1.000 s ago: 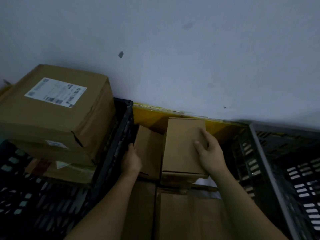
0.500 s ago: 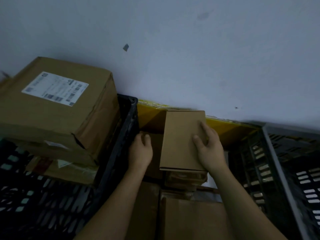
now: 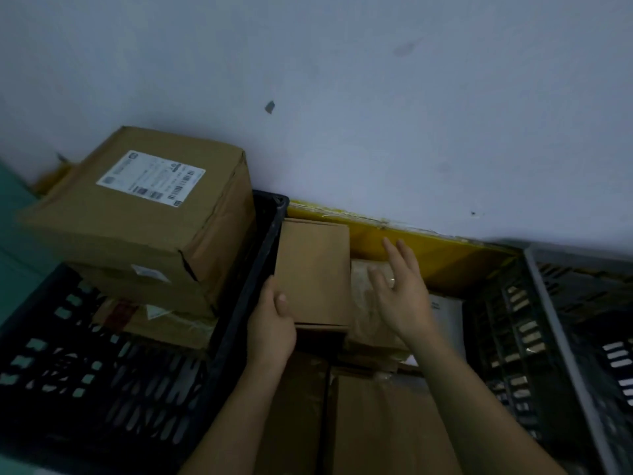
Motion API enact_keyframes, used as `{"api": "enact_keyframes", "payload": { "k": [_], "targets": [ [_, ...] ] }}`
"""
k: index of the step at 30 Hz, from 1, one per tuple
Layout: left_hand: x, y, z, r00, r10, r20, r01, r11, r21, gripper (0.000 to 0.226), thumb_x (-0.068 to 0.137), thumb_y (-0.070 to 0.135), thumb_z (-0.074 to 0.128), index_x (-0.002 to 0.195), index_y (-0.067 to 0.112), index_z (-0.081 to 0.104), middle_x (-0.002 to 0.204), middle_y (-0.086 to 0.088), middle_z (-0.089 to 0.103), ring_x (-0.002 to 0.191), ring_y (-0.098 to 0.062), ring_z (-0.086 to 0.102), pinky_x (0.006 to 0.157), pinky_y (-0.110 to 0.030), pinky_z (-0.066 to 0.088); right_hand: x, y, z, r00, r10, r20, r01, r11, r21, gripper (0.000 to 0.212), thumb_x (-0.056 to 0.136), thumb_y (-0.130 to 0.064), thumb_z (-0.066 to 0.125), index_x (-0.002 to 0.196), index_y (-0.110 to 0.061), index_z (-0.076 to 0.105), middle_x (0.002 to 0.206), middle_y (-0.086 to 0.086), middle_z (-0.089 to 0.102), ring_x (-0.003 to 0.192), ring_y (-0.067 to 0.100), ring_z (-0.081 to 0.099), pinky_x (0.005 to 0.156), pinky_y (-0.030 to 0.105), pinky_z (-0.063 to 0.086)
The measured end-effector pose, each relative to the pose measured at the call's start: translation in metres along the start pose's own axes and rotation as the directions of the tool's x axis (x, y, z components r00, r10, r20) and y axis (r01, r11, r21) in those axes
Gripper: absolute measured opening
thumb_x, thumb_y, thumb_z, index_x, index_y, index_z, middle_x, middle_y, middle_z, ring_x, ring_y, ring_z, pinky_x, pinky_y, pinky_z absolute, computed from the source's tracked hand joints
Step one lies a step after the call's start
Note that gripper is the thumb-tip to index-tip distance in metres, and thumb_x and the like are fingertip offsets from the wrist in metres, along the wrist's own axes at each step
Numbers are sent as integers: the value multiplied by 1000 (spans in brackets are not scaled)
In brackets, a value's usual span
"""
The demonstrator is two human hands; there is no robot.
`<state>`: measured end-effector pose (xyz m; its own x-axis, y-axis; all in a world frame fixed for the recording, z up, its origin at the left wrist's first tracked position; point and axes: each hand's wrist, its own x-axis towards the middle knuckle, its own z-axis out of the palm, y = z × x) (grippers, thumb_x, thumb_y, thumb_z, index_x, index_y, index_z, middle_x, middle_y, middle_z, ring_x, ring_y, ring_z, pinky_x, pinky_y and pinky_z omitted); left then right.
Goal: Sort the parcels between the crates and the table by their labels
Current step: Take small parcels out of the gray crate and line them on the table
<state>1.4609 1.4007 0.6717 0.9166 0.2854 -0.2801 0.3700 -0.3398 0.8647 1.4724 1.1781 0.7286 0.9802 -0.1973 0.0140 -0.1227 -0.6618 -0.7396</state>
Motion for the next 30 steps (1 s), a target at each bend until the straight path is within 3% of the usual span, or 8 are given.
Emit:
{"api": "enact_keyframes", "payload": {
  "k": [4,11,13,17,20,23,27,30],
  "targets": [
    [-10,-3,8,999,36,-39,-34,999,29,50,116,31,32,166,33,31,155,-5,54,136,-28,55,101,-31,40,-16,21,-27,999,31,-24,-32,998,-52,65,111,-50,50,170,-32,29,179,-11,10,164,16,13,129,52,31],
    [30,-32,30,991,-40,126,1,954,300,59,114,19,38,170,27,21,165,-10,43,144,-33,48,115,-45,43,-43,37,-47,998,56,6,-54,988,-146,73,105,-66,47,169,-39,25,179,-14,7,165,18,11,129,55,29],
    [39,-36,33,980,-78,183,-12,894,449,71,110,17,46,171,24,10,169,-14,34,146,-37,45,116,-48,45,-49,41,-47,997,74,0,-73,985,-160,74,104,-69,46,169,-41,25,178,-15,7,165,18,11,129,55,30],
    [29,-24,42,969,-136,207,-69,654,753,92,103,25,61,170,13,-2,172,-20,18,150,-41,36,111,-49,48,-59,46,-51,993,116,-6,-115,976,-183,83,99,-76,41,170,-36,25,179,-14,8,164,19,12,129,56,30],
    [14,-15,43,970,-16,241,-195,536,822,91,104,44,55,170,13,0,174,-19,14,155,-43,23,115,-53,43,-63,45,-56,995,102,-3,-99,958,-268,83,101,-75,38,171,-33,25,180,-8,8,165,21,7,131,55,25],
    [8,-3,40,952,148,267,-306,473,827,84,106,58,37,170,15,3,177,-16,10,161,-42,7,127,-59,22,-66,43,-63,998,-6,-62,-23,889,-458,79,106,-73,31,170,-28,27,180,2,11,166,27,5,132,55,21],
    [4,33,41,915,304,266,-385,462,799,83,106,64,24,171,16,5,177,-16,8,162,-41,1,128,-64,11,-75,41,-82,995,-43,-96,-26,787,-616,89,98,-77,12,170,-27,25,180,7,9,166,30,-2,134,54,13],
    [-11,74,55,858,436,271,-472,463,750,81,106,63,24,171,17,9,177,-17,10,163,-41,1,128,-65,9,-80,50,-112,990,-55,-128,-44,749,-661,86,100,-76,16,170,-27,26,180,9,10,166,32,0,133,56,16]
  ]
}}
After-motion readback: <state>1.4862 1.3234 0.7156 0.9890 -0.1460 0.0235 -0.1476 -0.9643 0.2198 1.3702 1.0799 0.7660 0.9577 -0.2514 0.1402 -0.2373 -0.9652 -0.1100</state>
